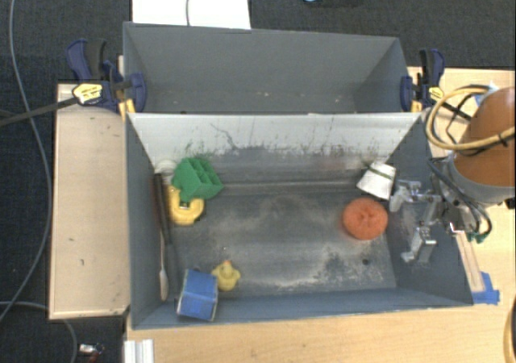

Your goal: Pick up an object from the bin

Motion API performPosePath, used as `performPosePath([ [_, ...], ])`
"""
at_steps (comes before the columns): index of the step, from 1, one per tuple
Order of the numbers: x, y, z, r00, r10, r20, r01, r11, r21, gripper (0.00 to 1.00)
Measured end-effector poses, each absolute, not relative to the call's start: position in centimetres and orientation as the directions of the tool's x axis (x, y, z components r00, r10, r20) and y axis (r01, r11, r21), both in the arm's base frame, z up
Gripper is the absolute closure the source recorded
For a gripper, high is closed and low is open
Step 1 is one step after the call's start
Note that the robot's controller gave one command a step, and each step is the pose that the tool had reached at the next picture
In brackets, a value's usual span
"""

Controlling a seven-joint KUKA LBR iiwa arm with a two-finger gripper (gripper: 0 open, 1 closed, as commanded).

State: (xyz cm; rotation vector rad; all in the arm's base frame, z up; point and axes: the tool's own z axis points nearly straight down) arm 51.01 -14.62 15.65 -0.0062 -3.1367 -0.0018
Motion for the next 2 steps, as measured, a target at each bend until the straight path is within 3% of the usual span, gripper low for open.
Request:
performPosePath([
  [1,51.2,-14.6,16.1,-1.000,-0.001,-0.003,-0.001,1.000,-0.001,0.00],
  [2,53.3,-10.9,11.4,-0.996,0.088,-0.008,0.088,0.996,-0.001,0.00],
])
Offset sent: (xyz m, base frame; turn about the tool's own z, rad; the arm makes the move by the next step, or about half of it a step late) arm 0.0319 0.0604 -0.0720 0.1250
